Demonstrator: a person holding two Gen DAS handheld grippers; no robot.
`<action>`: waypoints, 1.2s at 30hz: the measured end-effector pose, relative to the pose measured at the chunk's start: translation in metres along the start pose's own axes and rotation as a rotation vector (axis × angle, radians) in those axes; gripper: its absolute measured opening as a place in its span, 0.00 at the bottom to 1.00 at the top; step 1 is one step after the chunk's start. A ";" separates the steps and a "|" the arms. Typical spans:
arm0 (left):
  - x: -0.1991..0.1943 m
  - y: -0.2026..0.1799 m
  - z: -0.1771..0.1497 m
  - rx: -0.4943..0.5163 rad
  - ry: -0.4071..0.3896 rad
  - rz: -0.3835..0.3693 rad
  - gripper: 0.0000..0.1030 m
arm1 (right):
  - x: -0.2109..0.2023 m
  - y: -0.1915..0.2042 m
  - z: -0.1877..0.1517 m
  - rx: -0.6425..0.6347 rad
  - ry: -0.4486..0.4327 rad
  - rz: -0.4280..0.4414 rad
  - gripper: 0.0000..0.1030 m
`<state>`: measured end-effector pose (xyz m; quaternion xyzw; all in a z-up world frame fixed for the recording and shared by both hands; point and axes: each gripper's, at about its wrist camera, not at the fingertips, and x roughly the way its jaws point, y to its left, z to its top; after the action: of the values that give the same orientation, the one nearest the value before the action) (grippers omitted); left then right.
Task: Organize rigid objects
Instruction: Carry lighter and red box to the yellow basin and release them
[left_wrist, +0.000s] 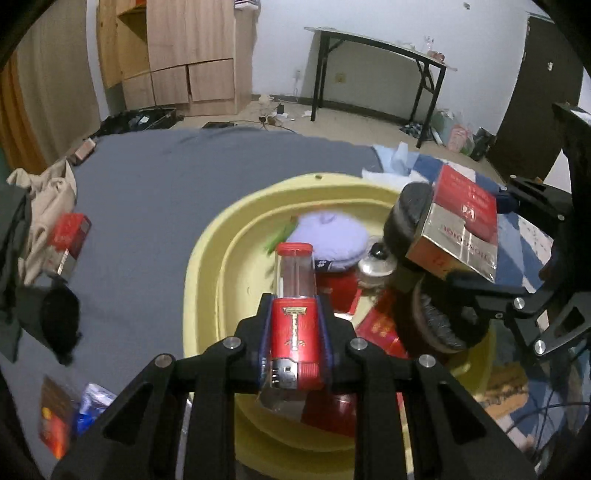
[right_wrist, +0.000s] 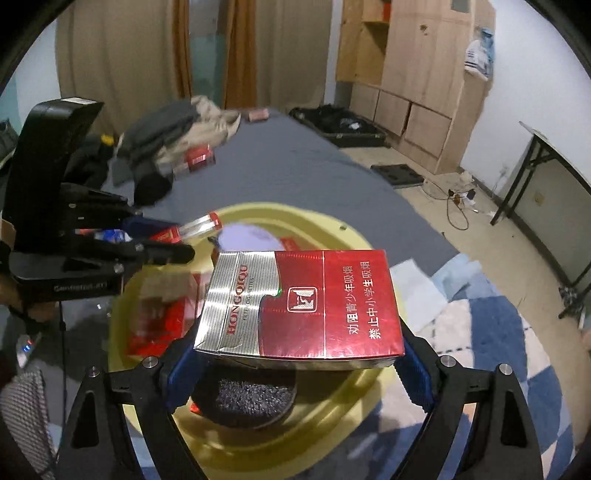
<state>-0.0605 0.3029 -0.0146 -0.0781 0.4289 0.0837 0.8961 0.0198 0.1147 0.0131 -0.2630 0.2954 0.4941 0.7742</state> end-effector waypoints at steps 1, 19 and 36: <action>0.004 -0.001 -0.003 0.001 0.002 -0.009 0.24 | 0.007 -0.001 0.002 0.000 0.012 0.001 0.87; -0.016 -0.014 -0.005 -0.104 -0.102 0.021 0.95 | -0.018 0.009 -0.012 -0.071 -0.101 -0.057 0.93; -0.038 -0.159 -0.081 -0.377 -0.169 0.122 1.00 | -0.091 -0.078 -0.147 0.138 -0.152 0.045 1.00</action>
<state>-0.1101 0.1279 -0.0244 -0.2112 0.3329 0.2227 0.8916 0.0323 -0.0729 -0.0139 -0.1642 0.2747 0.5084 0.7994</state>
